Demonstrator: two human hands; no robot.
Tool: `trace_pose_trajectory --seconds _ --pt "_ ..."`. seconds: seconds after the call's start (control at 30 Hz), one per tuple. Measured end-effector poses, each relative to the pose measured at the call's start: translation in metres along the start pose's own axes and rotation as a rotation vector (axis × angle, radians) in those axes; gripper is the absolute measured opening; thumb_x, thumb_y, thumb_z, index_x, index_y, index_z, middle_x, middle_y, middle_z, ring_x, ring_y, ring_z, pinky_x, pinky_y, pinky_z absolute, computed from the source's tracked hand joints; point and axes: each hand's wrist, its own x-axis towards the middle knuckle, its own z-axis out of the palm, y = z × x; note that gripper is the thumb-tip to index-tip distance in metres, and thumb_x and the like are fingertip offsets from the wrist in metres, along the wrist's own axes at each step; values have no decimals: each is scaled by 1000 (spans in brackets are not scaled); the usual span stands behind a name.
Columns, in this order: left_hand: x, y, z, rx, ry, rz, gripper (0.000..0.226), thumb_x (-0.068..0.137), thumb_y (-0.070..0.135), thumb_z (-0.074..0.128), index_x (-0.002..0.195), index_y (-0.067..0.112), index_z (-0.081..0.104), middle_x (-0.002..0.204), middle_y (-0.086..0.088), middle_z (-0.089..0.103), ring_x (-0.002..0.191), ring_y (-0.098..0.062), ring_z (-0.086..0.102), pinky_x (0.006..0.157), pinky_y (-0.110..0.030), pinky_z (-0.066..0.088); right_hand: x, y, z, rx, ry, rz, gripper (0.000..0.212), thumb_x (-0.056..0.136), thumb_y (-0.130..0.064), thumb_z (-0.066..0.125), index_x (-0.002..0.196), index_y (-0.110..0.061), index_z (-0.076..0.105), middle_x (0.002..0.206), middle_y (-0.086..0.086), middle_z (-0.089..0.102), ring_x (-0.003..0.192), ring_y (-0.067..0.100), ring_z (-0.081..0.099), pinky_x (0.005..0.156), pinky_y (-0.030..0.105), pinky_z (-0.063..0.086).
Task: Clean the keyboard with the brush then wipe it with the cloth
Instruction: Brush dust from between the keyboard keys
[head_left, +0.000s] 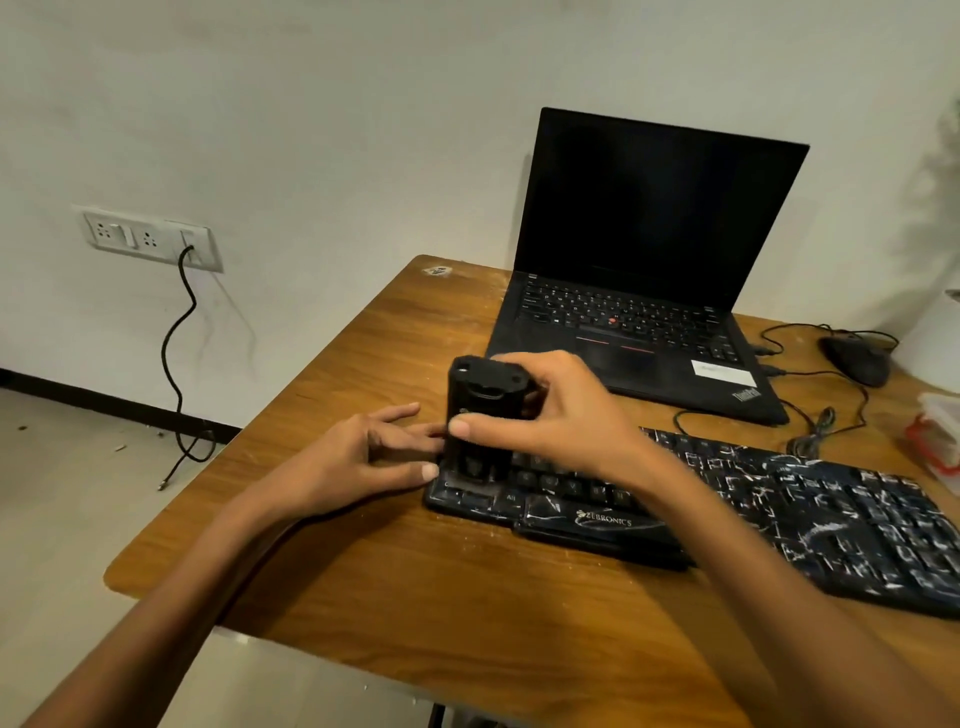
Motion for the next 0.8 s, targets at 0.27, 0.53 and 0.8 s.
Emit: trace_pose_trajectory --seconds 0.27,0.53,0.8 --pt "3 -4 1 3 20 7 50 59 73 56 107 61 53 119 45 45 123 26 16 107 -30 20 -32 18 -33 31 21 103 33 64 -46 77 86 -23 66 83 0 71 79 14 67 76 44 54" --pt "-1 2 2 -40 -14 8 33 62 74 53 93 65 57 110 54 41 118 33 12 104 -24 17 -3 10 9 64 57 27 14 74 -30 73 83 -27 63 76 -8 66 71 1 61 60 16 47" --pt "1 3 1 -97 -27 -50 33 70 47 61 99 63 56 108 51 45 116 33 14 105 -24 18 -1 18 3 38 126 -8 16 74 -33 74 84 -24 65 77 -1 67 73 12 63 65 29 50"
